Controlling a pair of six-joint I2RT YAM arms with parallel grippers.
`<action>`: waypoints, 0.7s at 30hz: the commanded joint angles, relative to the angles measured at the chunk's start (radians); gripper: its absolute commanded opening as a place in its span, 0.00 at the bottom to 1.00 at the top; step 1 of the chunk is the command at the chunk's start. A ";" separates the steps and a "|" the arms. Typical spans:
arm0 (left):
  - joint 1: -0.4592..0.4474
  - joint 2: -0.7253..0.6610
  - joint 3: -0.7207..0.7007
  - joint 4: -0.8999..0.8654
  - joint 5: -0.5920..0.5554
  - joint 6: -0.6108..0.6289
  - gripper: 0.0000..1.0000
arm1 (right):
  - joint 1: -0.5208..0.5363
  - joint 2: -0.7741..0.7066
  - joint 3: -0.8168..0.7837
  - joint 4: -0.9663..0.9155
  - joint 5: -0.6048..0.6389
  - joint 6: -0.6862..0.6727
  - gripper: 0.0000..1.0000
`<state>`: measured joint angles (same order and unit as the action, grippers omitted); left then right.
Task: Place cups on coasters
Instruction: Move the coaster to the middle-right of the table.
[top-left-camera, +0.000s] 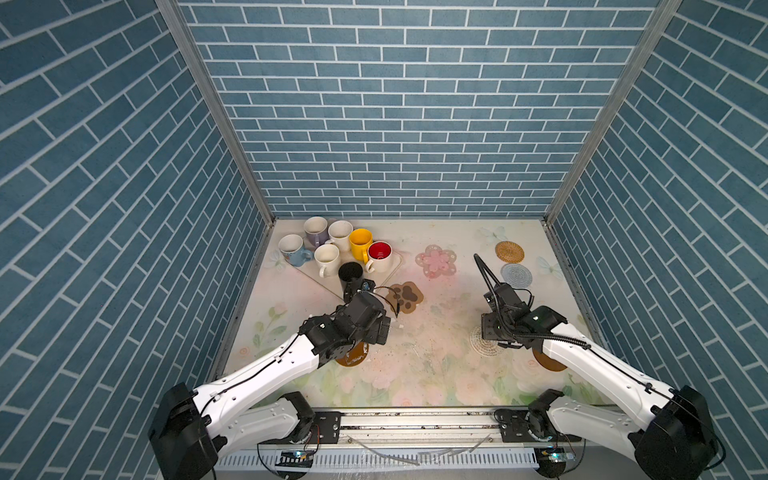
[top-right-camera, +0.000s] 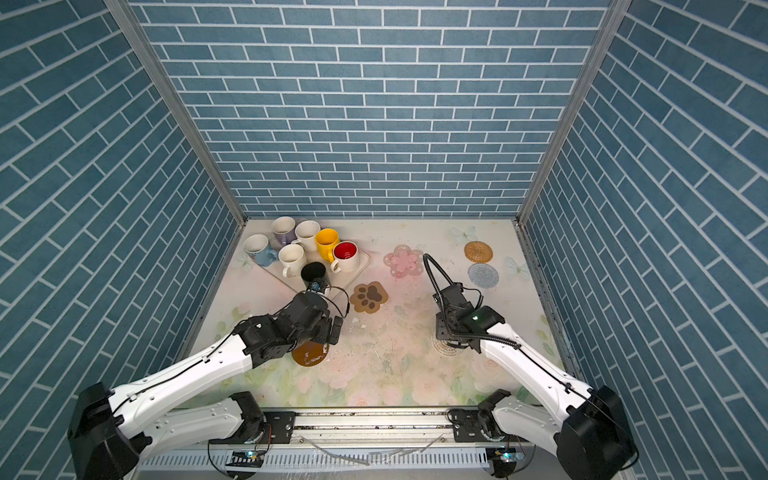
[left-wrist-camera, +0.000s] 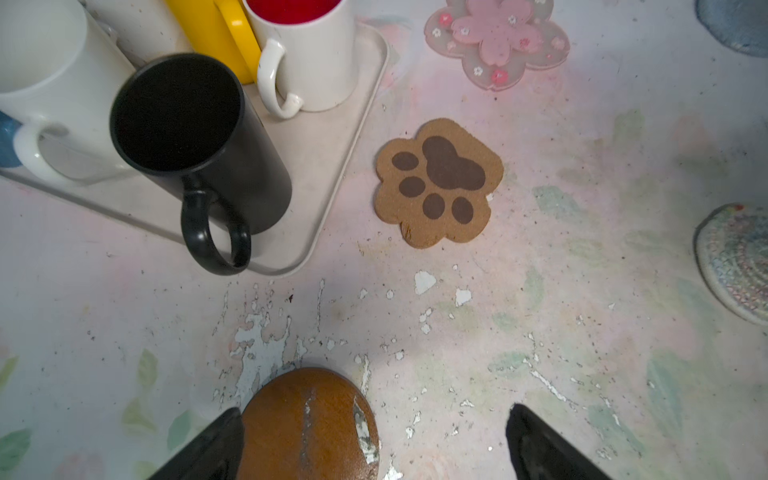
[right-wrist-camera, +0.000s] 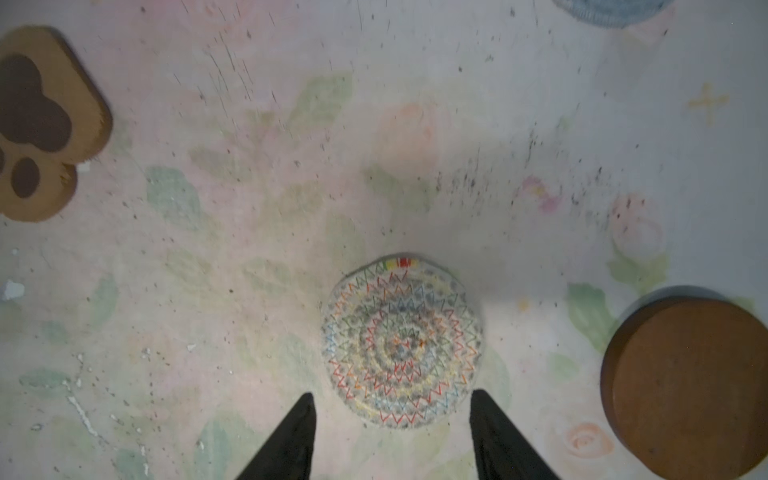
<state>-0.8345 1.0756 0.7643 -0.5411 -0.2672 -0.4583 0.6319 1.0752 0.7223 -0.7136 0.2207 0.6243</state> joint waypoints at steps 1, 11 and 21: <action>-0.017 0.001 -0.041 0.045 -0.008 -0.040 0.99 | 0.033 -0.013 -0.061 0.024 -0.001 0.122 0.58; -0.021 -0.017 -0.128 0.115 -0.015 -0.061 0.99 | 0.040 0.106 -0.108 0.131 -0.026 0.131 0.54; -0.020 -0.017 -0.145 0.138 -0.023 -0.050 0.99 | 0.031 0.216 -0.103 0.176 -0.005 0.166 0.48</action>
<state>-0.8494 1.0595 0.6315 -0.4137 -0.2691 -0.5091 0.6666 1.2739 0.6209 -0.5484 0.1982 0.7319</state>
